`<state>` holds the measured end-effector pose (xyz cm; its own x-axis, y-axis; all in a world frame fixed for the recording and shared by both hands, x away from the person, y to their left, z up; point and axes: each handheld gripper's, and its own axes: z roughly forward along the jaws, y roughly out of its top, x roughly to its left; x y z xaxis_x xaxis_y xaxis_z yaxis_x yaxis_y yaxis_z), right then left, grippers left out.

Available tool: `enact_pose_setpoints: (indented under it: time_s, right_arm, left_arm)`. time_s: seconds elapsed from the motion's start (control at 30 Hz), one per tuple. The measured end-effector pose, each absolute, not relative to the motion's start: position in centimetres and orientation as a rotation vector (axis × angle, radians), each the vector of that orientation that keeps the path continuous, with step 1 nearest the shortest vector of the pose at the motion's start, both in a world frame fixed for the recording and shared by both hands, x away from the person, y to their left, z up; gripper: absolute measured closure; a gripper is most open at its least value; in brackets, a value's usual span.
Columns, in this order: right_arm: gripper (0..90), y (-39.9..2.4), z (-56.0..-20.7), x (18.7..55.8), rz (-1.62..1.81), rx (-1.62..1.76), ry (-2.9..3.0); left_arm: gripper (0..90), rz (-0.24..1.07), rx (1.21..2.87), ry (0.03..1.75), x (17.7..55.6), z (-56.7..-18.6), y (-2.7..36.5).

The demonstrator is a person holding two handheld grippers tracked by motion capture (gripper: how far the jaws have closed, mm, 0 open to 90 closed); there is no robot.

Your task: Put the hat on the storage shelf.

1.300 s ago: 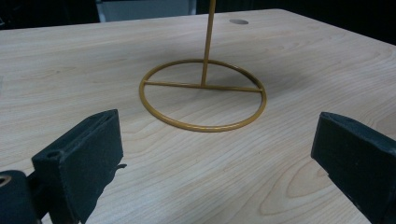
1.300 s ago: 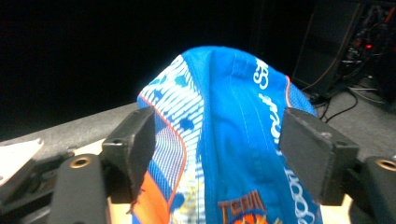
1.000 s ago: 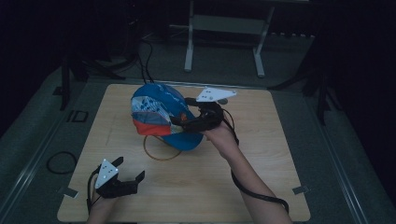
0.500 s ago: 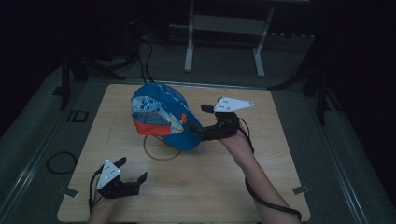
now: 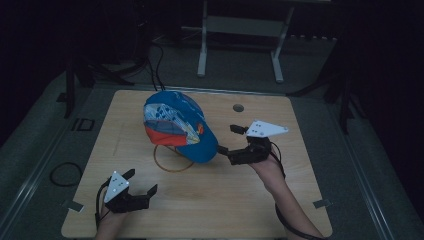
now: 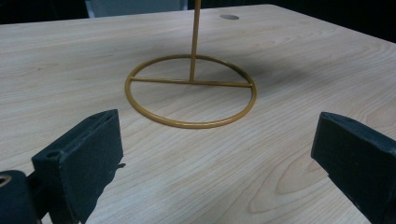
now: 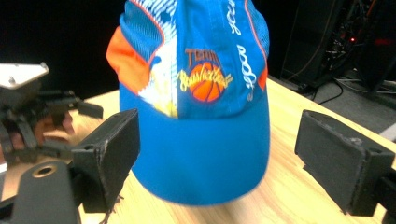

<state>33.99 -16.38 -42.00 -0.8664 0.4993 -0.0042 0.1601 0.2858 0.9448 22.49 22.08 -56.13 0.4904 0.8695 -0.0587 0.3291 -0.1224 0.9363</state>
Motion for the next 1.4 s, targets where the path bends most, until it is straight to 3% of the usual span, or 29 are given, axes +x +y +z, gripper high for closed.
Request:
enact_pose_setpoints:
  time_s: [0.8, 1.4]
  right_arm:
    - [14.3, -22.2, -51.8, 32.6, 1.559, 0.726, 2.36]
    - [14.2, -25.2, -55.4, 32.3, 1.478, 0.779, 2.352]
  left_arm:
    - [2.6, 0.636, 1.69, 1.046, 22.6, -56.2, 22.0]
    - [2.6, 0.638, 1.7, 1.037, 22.6, -56.3, 21.9]
